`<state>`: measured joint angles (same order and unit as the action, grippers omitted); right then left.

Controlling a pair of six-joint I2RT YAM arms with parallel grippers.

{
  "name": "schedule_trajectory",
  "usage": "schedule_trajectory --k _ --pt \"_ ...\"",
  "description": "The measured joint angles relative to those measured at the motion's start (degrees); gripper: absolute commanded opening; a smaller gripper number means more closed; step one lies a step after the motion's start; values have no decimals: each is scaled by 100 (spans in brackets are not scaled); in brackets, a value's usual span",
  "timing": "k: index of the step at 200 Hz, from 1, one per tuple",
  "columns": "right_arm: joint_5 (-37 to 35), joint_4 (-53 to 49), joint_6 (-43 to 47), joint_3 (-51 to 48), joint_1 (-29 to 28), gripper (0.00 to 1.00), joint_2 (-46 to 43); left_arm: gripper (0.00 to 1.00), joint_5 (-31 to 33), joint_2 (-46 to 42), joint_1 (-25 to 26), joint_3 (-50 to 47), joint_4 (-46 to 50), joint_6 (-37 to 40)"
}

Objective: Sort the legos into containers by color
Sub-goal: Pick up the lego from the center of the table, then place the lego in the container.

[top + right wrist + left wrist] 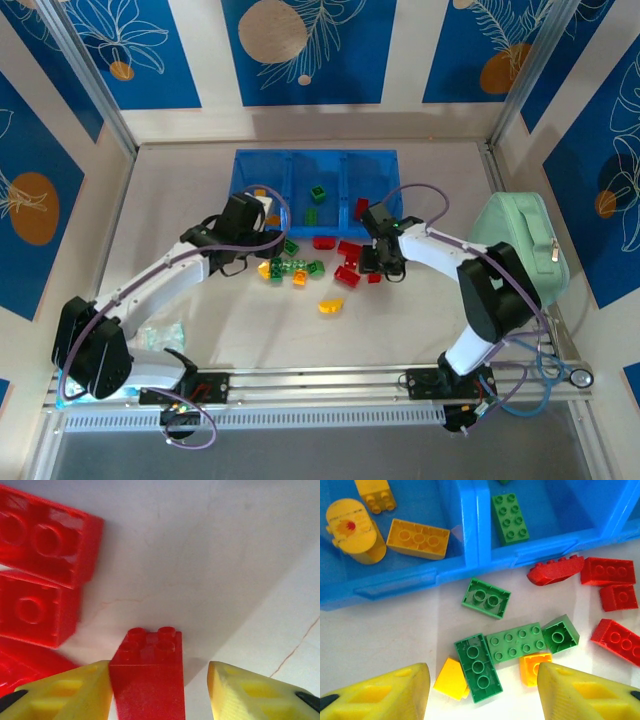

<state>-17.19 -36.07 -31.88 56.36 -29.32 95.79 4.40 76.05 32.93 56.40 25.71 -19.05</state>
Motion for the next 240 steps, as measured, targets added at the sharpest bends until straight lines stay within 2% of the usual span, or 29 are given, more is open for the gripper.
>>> schedule_trajectory --k 37,65,88,115,156,190,240 --pt "-184 -127 -76 -20 -35 47 24 59 79 -103 0 -44 -7 -20" --pt "-229 -160 -131 -22 -55 33 -59 58 81 -133 0 -46 -42 -22" --pt "-302 -289 -157 -17 -157 28 -190 58 81 -133 0 -59 -57 -31" --pt "-387 -540 -138 201 -214 26 -535 57 79 -133 2 -192 -127 -87" --pt "-431 -702 149 1370 0 26 -656 56 81 -133 245 -680 -234 -350" --pt "-439 -719 483 2505 358 26 -74 56 138 -190 546 -1014 -262 -612" --pt "-409 -927 839 3969 739 27 1617 56 286 -551 813 -1338 -254 -903"
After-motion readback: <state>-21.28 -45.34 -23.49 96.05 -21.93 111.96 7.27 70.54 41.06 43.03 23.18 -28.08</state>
